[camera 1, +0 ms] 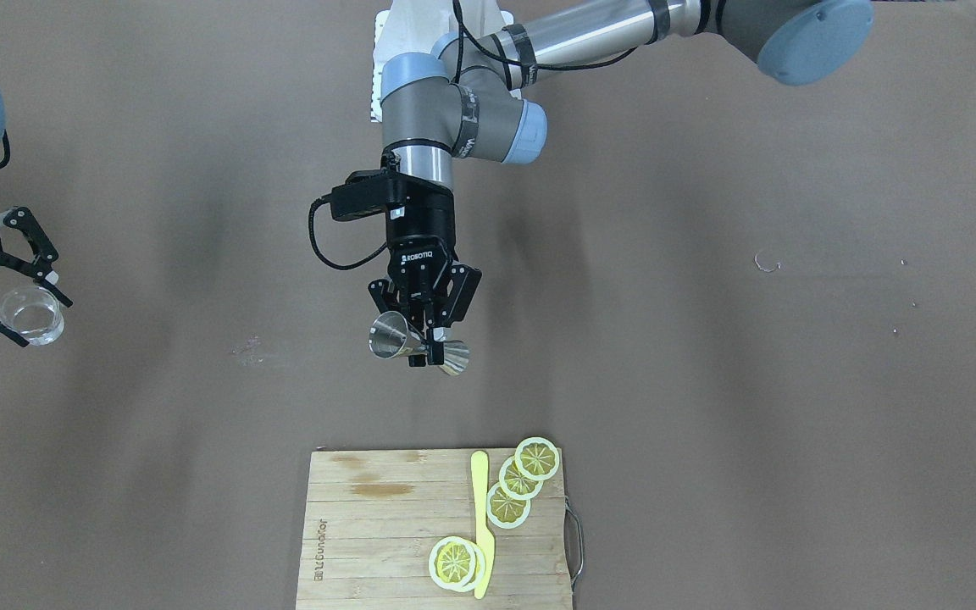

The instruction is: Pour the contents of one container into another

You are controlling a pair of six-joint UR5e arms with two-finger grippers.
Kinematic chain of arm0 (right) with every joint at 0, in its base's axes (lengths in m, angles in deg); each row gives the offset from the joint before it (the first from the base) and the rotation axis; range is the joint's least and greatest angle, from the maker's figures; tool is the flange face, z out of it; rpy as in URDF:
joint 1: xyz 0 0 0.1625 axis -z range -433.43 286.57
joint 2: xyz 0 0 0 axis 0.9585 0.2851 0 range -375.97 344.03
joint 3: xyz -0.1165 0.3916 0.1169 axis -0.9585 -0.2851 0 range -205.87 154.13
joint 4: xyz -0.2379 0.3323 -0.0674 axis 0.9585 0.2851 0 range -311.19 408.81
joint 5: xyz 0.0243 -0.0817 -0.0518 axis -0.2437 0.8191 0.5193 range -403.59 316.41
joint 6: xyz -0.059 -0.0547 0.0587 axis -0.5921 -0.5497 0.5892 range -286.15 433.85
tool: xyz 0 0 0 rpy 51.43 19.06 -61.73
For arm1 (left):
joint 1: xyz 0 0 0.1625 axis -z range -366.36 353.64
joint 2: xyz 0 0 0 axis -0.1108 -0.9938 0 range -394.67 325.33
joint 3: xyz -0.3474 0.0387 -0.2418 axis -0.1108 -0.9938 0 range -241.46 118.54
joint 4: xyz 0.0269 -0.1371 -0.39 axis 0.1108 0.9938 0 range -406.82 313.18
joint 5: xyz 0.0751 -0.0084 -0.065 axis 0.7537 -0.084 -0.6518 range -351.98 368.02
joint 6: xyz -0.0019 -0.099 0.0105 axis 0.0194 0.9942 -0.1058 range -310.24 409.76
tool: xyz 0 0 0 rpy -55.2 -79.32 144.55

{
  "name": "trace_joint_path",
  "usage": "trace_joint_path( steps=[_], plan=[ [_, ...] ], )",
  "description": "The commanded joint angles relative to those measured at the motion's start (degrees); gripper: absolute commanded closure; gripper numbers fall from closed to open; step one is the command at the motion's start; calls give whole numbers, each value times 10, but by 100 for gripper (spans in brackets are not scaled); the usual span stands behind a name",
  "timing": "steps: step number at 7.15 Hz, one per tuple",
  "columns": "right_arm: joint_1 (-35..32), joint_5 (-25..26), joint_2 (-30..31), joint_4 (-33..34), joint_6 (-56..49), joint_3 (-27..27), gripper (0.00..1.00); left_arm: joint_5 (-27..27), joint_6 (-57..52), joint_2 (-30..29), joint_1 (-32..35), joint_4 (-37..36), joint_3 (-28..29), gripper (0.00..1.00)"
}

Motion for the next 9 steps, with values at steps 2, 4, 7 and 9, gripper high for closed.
trace_joint_path(
  steps=[2, 4, 7, 9],
  plan=[
    [-12, 8, 34, -166, 53, -68, 100, 0, 1, 12, 1, 2, -7, 100],
    [-11, 15, 39, -305, 100, -148, 100, 0, 1, 30, 4, 2, -24, 100],
    [-11, 59, 40, -421, 131, -229, 100, 0, 1, 61, 16, 2, -53, 100],
    [-6, 99, 38, -464, 153, -262, 100, 0, 1, 78, 19, 3, -70, 100]
  ],
)
